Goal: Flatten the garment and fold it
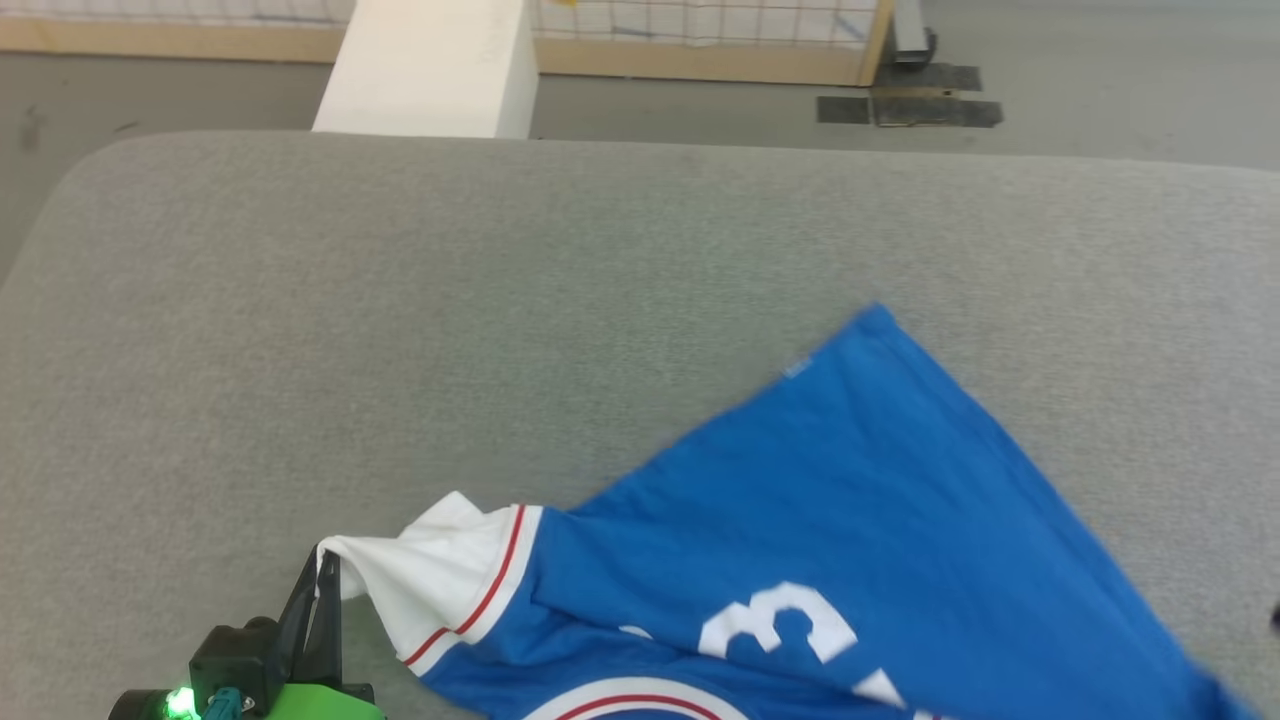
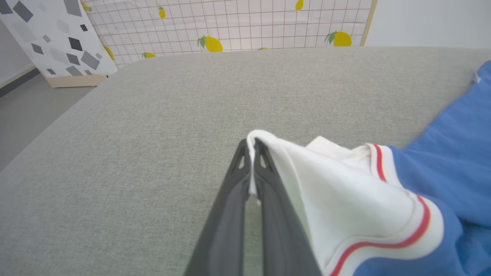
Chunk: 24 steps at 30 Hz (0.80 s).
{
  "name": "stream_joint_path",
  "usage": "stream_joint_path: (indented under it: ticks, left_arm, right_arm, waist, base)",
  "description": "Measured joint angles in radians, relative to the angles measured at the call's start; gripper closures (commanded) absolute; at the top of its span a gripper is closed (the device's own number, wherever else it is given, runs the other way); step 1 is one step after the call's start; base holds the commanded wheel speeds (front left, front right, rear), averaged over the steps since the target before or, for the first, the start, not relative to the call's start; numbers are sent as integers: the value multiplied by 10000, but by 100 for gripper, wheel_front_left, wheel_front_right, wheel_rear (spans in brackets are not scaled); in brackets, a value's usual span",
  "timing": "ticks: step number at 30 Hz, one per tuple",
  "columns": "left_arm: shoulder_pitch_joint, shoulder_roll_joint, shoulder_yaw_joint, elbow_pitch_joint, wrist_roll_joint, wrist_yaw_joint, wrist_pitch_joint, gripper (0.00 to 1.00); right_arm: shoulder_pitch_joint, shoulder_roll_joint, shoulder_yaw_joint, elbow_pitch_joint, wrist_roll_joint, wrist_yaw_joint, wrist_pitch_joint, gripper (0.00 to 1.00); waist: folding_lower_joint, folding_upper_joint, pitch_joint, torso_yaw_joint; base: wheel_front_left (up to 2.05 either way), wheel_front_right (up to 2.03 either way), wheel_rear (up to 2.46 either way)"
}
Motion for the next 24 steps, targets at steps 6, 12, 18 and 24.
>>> stream_joint_path:
  ticks: [6, 12, 18, 24]
  left_arm:
    - [-6, 4, -25, 35, 0, -2, 0, 100]
    - [-2, -8, 67, 36, -36, 0, 2, 100]
    - [23, -17, 63, 31, -36, 0, 2, 100]
    - [12, -31, 4, -36, -33, -2, 2, 100]
  right_arm:
    - [1610, 546, 17, 259, -159, 0, -625, 100]
    - [2179, 1135, -709, 407, -462, 0, -936, 0]
    - [1671, 1160, -2431, -52, -819, 0, -1241, 0]
    - [-177, 1419, -3628, -934, -1810, 0, -1003, 0]
  waist:
    - [0, 0, 17, -111]
    - [0, 0, -65, -149]
    - [0, 0, -228, -171]
    - [0, 0, -72, -111]
  base:
    - [0, 0, 0]
    - [0, 0, 0]
    - [0, 0, 0]
    - [0, 0, 0]
